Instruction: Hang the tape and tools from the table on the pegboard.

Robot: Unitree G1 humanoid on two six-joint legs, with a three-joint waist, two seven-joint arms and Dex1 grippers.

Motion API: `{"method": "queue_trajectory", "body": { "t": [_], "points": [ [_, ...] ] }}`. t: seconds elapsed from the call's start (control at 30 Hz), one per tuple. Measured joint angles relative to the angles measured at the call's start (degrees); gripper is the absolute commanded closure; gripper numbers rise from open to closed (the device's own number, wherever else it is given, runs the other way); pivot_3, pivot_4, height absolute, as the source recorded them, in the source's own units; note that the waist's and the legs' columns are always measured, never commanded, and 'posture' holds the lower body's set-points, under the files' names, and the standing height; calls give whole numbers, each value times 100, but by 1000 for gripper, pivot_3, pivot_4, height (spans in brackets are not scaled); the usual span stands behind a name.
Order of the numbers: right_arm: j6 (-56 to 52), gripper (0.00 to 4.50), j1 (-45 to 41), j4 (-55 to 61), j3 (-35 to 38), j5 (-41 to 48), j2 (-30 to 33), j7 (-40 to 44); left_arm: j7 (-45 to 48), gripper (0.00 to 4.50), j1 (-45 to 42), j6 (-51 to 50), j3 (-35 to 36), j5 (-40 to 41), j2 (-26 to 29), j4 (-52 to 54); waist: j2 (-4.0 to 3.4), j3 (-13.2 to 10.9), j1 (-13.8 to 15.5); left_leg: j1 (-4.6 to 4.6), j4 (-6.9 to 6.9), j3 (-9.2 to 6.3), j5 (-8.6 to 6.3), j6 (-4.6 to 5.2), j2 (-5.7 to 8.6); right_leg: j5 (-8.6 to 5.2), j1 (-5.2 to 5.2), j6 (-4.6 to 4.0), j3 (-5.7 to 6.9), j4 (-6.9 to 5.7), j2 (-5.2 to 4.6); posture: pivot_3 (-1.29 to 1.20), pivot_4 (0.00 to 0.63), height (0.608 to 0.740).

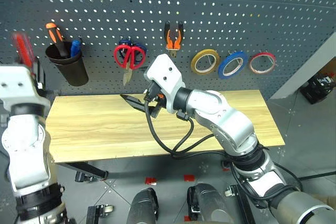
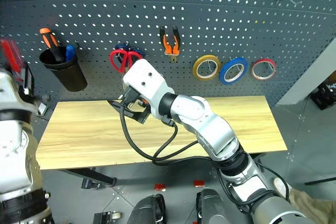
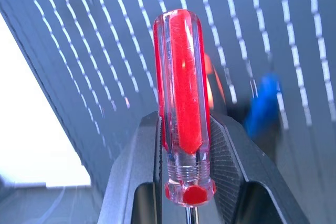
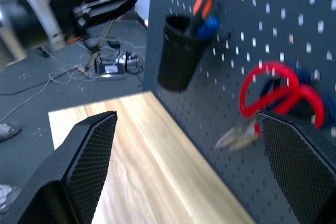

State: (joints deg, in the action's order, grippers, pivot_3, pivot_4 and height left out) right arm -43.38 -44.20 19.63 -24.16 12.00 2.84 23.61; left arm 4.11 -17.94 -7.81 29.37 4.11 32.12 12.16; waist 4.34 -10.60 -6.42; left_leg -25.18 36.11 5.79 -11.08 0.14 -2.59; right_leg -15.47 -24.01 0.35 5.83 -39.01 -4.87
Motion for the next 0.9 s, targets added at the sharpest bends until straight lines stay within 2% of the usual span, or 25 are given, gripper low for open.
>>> {"method": "queue_trajectory", "body": {
  "t": [0.17, 0.33, 0.43, 0.6, 0.77, 0.9],
  "points": [
    [2, 0, -57, -135, 22, -64, -124, -41, 206, 3581, -2292, 951, -412, -57, 683, -2106, -6, 102, -21, 3, 3, 1, 13, 1, 1, 12, 3, 1, 2, 2, 5, -247, 65, 740],
    [164, 0, -253, -371, 24, -247, -177, -57, 314, 3581, -3509, 2053, -882, -242, 705, -4412, -14, 143, -153, 7, 2, 5, 20, -9, -3, 12, 1, 2, -3, -2, 9, -263, 61, 740],
    [183, 0, -256, -423, 21, -344, -204, -84, 342, 3581, -3959, 2667, -1122, -341, 708, -5415, -14, 144, -260, 6, 0, 22, 19, -8, -2, 12, -3, 3, -12, -1, 8, -263, 61, 740],
    [172, 0, -244, -422, 22, -418, -206, -112, 271, 3581, -3939, 3111, -1157, -373, 707, -6177, -15, 145, -528, 6, 1, 28, 20, -8, -3, 12, -6, 4, -29, -4, 6, -296, 70, 740],
    [143, 0, -220, -405, 23, -424, -199, -117, 125, 3581, -3413, 3214, -1090, -330, 713, -5984, -15, 146, -792, 9, 1, 25, 20, -8, -2, 12, -4, 4, -33, -11, 6, -293, 72, 740],
    [142, 0, -213, -399, 31, -427, -187, -120, 10, 3581, -2959, 3179, -1056, -258, 712, -5670, -14, 147, -888, 15, 5, 25, 21, -8, -2, 12, -4, 4, -38, -27, 6, -292, 70, 740]
  ]
}}
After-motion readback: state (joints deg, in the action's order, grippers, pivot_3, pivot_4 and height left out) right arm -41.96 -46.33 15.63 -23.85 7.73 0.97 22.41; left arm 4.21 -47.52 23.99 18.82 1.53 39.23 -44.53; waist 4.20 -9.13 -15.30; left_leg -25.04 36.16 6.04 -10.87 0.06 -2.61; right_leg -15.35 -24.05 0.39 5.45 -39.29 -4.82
